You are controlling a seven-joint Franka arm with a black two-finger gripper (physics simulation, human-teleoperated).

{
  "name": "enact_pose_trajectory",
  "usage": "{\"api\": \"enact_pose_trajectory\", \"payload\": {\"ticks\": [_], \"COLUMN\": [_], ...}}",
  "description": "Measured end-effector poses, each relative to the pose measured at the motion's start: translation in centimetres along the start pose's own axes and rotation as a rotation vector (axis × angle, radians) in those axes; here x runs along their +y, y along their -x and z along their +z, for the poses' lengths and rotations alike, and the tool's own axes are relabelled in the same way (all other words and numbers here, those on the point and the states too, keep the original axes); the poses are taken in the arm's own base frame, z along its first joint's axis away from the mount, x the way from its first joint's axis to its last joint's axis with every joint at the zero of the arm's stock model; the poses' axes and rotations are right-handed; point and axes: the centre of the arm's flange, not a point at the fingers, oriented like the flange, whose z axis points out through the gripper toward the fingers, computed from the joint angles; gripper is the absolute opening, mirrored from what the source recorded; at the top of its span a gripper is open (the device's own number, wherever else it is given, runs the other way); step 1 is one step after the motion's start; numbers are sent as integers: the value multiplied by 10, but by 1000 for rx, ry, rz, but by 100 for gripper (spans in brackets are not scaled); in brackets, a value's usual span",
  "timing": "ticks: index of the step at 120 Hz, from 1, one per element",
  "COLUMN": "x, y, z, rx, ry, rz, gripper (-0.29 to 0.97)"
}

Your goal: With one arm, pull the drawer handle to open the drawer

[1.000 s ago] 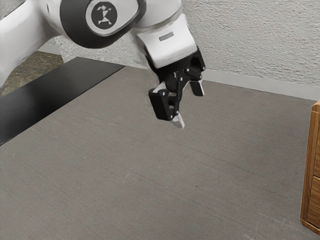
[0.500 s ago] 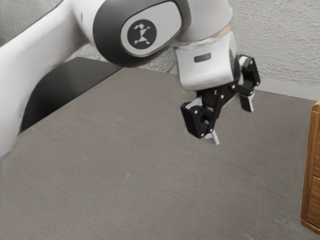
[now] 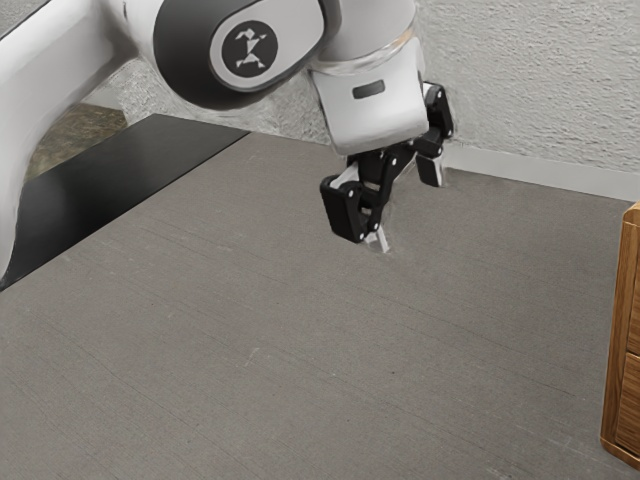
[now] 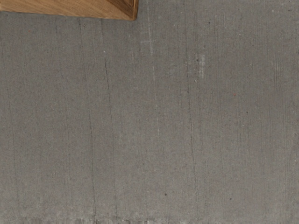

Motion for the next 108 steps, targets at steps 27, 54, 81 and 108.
{"api": "enact_pose_trajectory", "payload": {"ticks": [27, 54, 81, 108], "x": [-16, 21, 47, 50], "y": [-34, -131, -183, -207], "z": [47, 21, 10, 10], "rx": [-163, -167, -96, -57], "ry": [-44, -180, -200, -213], "rz": [-360, -559, -663, -703], "gripper": [66, 66, 66, 66]}}
